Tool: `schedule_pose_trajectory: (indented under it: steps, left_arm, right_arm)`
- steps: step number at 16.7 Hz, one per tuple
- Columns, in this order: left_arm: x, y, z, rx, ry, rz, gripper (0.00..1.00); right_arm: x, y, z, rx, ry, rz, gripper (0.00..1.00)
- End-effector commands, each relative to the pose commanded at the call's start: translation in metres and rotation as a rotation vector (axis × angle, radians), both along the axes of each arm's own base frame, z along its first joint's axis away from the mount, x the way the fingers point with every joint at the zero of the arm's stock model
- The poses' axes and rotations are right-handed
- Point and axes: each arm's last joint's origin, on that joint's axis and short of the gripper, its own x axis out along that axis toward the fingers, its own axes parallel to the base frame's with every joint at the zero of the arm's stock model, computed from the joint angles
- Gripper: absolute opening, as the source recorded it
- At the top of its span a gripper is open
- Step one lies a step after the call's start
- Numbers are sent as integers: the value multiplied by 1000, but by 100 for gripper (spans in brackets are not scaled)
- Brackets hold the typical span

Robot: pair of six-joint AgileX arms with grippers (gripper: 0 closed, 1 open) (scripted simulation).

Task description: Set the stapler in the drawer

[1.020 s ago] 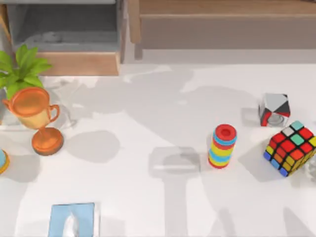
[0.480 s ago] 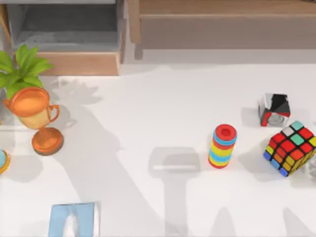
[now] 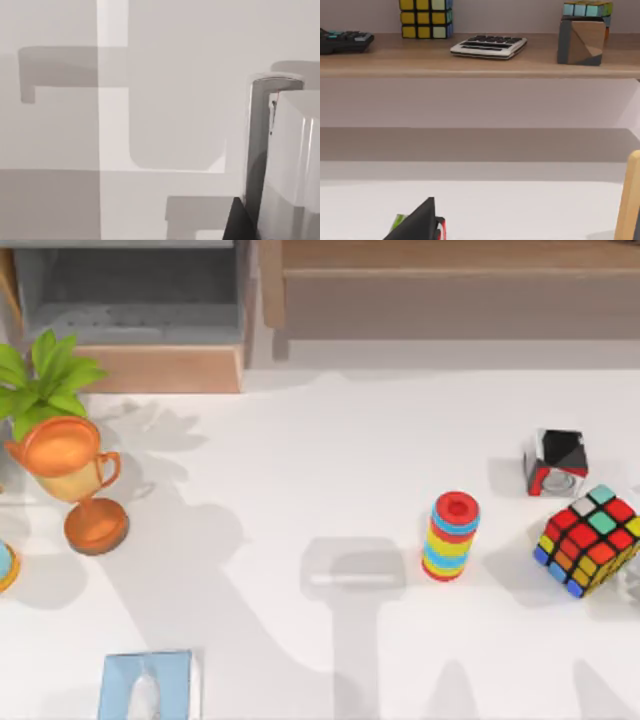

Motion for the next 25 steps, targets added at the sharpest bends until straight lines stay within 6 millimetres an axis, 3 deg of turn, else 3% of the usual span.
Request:
schedule_pose_trajectory:
  steps: [8, 21, 25]
  left_arm:
    - [1, 2, -10, -4, 1, 4, 0]
    - [1, 2, -10, -4, 1, 4, 98]
    - [1, 2, -10, -4, 1, 4, 100]
  right_arm:
    - [0, 0, 0, 0, 0, 0, 100]
    - [0, 0, 0, 0, 0, 0, 100]
    - [0, 0, 0, 0, 0, 0, 100]
